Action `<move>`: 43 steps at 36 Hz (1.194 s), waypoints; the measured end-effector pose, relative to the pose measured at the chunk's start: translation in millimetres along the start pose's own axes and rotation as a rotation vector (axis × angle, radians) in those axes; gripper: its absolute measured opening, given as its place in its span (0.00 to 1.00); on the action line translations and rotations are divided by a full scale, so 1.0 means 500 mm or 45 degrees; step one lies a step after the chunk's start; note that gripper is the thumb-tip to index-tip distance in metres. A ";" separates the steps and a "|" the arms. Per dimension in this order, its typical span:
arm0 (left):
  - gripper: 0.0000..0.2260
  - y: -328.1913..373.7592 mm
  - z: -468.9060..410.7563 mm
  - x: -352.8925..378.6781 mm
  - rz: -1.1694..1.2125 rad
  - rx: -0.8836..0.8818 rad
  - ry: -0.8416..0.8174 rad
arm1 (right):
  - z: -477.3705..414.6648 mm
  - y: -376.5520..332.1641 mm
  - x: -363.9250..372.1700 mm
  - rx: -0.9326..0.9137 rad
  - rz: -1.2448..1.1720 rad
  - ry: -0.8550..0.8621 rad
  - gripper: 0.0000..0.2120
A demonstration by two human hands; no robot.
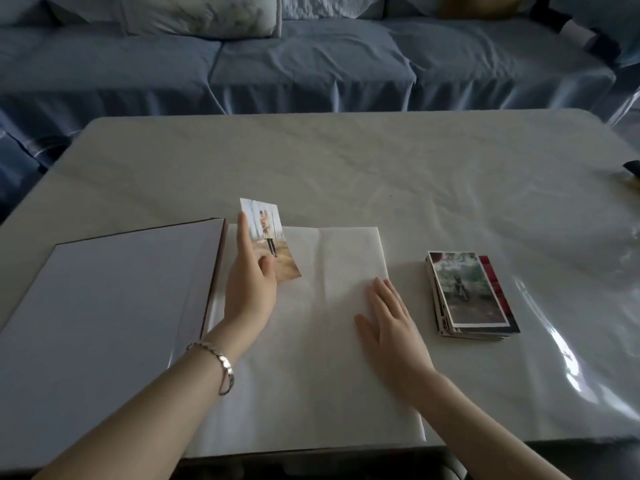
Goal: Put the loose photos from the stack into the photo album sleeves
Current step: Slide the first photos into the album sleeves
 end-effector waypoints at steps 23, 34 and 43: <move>0.23 -0.045 0.028 0.096 -0.068 -0.206 -0.320 | 0.005 0.014 0.012 -0.012 0.017 0.091 0.24; 0.13 -0.034 0.037 0.107 -0.033 -0.285 -0.313 | 0.006 0.010 0.007 -0.037 -0.015 0.124 0.23; 0.15 -0.023 0.047 0.139 -0.100 -0.313 -0.424 | 0.043 0.007 -0.006 -0.143 0.027 0.053 0.24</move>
Point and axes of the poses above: each hand's wrist, its own z-axis away from the middle knuckle, its own x-axis out of the palm, y = z × x, the point moved 7 cm from there along -z, towards the middle knuckle, and after that the axes turned 4 degrees about y, right-handed, at the moved point
